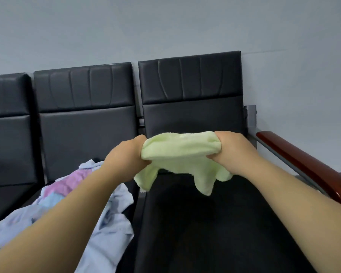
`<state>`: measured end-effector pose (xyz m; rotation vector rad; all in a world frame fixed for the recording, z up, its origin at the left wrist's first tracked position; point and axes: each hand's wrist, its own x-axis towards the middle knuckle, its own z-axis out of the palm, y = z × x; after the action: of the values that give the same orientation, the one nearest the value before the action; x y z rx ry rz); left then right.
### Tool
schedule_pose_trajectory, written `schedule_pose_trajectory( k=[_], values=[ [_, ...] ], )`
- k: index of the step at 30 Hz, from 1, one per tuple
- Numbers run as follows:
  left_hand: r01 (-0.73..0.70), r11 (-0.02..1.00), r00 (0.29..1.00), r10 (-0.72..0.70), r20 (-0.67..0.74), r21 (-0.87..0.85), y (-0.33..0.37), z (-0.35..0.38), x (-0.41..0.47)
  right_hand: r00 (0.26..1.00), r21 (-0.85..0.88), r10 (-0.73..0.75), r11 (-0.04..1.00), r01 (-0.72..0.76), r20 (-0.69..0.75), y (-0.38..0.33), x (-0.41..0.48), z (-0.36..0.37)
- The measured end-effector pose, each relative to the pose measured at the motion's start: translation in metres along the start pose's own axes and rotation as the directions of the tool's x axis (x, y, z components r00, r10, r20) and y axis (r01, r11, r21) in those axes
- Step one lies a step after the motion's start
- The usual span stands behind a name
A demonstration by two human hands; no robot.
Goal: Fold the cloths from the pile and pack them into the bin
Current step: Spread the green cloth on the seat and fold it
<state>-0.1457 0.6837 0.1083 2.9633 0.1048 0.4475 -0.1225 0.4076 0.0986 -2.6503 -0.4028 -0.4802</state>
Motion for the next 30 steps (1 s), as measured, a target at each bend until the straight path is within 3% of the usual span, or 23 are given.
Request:
schedule_pose_trajectory(
  k=[3,5,7,10,14,19,22,25,30],
  values=[
    [-0.003,0.998,0.980,-0.010,0.197,0.067,-0.001,0.033,-0.012,0.984,0.050,0.026,0.998,-0.035,0.178,0.013,-0.026,0.022],
    [-0.073,0.989,0.922,0.116,0.368,-0.130,-0.012,0.060,-0.027,0.943,0.073,0.021,0.996,-0.048,0.332,0.026,-0.043,0.044],
    [-0.054,0.952,0.868,0.193,0.457,-0.301,-0.024,0.084,-0.044,0.870,0.085,0.033,0.993,-0.086,0.493,0.040,-0.056,0.068],
    [-0.056,0.946,0.834,0.220,0.506,-0.320,-0.043,0.130,-0.054,0.746,0.082,0.093,0.978,-0.194,0.659,0.064,-0.061,0.103],
    [-0.061,0.966,0.771,0.205,0.603,-0.249,-0.060,0.172,-0.047,0.701,0.097,0.141,0.953,-0.288,0.699,0.084,-0.052,0.129],
    [0.070,0.919,0.888,0.120,0.445,-0.388,-0.055,0.193,-0.039,0.775,0.200,0.166,0.914,-0.353,0.610,0.080,-0.041,0.154],
    [0.060,0.932,0.890,0.112,0.442,-0.357,-0.048,0.198,-0.039,0.739,0.090,0.158,0.955,-0.284,0.655,0.079,-0.039,0.168],
    [0.059,0.939,0.809,0.154,0.568,-0.339,-0.050,0.192,-0.038,0.596,-0.026,0.168,0.971,-0.239,0.785,0.075,-0.040,0.160],
    [0.171,0.928,0.520,0.201,0.830,-0.332,-0.058,0.170,-0.056,0.364,-0.074,0.164,0.966,-0.248,0.917,0.077,-0.056,0.132]
  ],
)
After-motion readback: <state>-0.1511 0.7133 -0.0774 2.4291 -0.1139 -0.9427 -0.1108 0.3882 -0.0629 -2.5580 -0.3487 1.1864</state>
